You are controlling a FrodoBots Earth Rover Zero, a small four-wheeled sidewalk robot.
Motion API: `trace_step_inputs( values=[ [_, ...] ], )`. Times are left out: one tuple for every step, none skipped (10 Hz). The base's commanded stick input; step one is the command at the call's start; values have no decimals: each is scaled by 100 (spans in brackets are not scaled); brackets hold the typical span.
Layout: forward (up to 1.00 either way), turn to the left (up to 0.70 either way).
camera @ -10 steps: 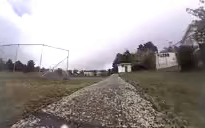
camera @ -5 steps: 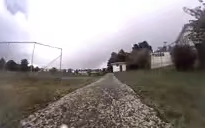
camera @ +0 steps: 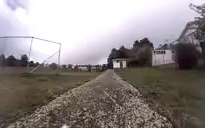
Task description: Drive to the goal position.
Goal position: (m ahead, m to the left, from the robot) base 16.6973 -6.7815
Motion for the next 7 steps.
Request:
trace_step_inputs(
  values=[
    [70, 0],
    [70, -10],
    [70, -35],
    [70, -35],
    [70, -23],
    [70, 0],
    [70, 0]
  ],
)
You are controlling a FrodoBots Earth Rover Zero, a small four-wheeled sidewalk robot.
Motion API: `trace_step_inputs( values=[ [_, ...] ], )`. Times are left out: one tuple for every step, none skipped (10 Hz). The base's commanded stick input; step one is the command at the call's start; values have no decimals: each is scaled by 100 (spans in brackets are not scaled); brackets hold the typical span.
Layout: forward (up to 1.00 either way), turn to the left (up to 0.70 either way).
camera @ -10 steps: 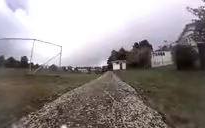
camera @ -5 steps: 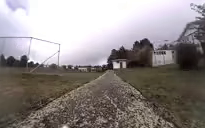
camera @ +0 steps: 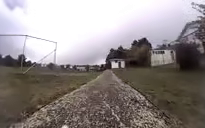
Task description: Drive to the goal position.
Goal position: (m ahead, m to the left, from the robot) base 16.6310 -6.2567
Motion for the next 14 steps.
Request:
trace_step_inputs(
  values=[
    [70, 0],
    [70, 0],
    [70, 0],
    [70, 0],
    [70, 0],
    [70, 0],
    [70, 0],
    [70, 0],
    [70, 0],
    [70, 0],
    [70, 0],
    [70, 0],
    [70, -28],
    [70, -35]
  ],
)
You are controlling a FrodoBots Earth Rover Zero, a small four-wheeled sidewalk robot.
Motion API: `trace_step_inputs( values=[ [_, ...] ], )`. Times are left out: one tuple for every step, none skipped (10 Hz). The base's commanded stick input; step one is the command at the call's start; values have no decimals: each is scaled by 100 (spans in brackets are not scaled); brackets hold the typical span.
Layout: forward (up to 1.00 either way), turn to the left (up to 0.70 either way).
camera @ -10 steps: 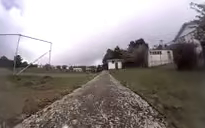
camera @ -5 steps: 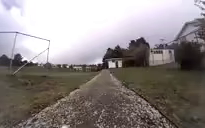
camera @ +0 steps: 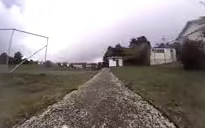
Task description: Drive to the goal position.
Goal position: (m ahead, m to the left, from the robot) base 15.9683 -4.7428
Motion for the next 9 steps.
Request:
trace_step_inputs(
  values=[
    [70, -35],
    [70, -35],
    [70, -35],
    [70, -17],
    [70, 0],
    [70, 0],
    [70, 0],
    [70, 0],
    [70, 0]
  ],
)
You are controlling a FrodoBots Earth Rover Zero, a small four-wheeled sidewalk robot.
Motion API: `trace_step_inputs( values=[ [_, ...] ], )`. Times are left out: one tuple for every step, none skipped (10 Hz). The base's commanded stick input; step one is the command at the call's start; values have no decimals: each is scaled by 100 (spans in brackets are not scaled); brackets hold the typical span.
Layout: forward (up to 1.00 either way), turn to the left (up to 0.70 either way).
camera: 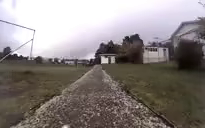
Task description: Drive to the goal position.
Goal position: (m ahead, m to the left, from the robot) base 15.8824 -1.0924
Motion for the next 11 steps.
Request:
trace_step_inputs(
  values=[
    [70, 0],
    [70, 0],
    [70, 0],
    [70, 0],
    [70, 0],
    [70, 0],
    [70, 0],
    [70, 0],
    [70, 0],
    [70, 0],
    [70, 0]
  ],
)
